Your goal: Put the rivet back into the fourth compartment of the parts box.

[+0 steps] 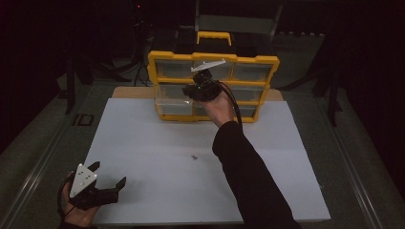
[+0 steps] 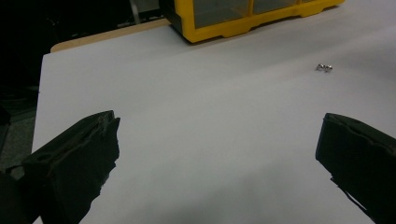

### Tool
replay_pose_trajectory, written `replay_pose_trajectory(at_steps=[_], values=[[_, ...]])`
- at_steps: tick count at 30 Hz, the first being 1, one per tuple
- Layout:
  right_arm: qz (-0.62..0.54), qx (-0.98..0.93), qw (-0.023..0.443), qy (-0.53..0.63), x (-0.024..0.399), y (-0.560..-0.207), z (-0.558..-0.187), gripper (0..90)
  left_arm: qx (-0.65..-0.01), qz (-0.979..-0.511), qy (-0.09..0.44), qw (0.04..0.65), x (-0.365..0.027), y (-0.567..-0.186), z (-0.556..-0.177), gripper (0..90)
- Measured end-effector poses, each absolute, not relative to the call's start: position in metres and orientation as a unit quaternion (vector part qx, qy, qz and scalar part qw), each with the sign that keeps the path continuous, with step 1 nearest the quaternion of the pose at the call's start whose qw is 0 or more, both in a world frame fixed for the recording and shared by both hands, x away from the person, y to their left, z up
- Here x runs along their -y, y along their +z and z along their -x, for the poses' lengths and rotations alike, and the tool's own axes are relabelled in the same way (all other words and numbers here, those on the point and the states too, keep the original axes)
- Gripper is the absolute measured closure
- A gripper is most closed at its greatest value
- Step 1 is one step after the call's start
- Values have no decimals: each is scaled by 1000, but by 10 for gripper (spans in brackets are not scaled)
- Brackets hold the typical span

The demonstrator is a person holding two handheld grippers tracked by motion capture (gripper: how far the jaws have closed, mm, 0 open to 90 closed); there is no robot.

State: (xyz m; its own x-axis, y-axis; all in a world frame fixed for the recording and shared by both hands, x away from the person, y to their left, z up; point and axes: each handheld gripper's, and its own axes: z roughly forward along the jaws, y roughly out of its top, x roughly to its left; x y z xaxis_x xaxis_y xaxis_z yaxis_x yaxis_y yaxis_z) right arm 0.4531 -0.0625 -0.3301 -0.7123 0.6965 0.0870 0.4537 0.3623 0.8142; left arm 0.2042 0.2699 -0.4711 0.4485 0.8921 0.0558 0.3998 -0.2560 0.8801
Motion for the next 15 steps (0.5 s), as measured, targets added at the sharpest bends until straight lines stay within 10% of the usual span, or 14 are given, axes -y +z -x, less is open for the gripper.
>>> replay_pose_trajectory(at_steps=[4,15], values=[[-357,-814,141,436,63,-330,-452,310,-438,-738,290,425,-270,-471,-204,1],[-341,-842,146,391,71,-327,-441,165,-438,-737,291,425,-270,-471,-204,1]])
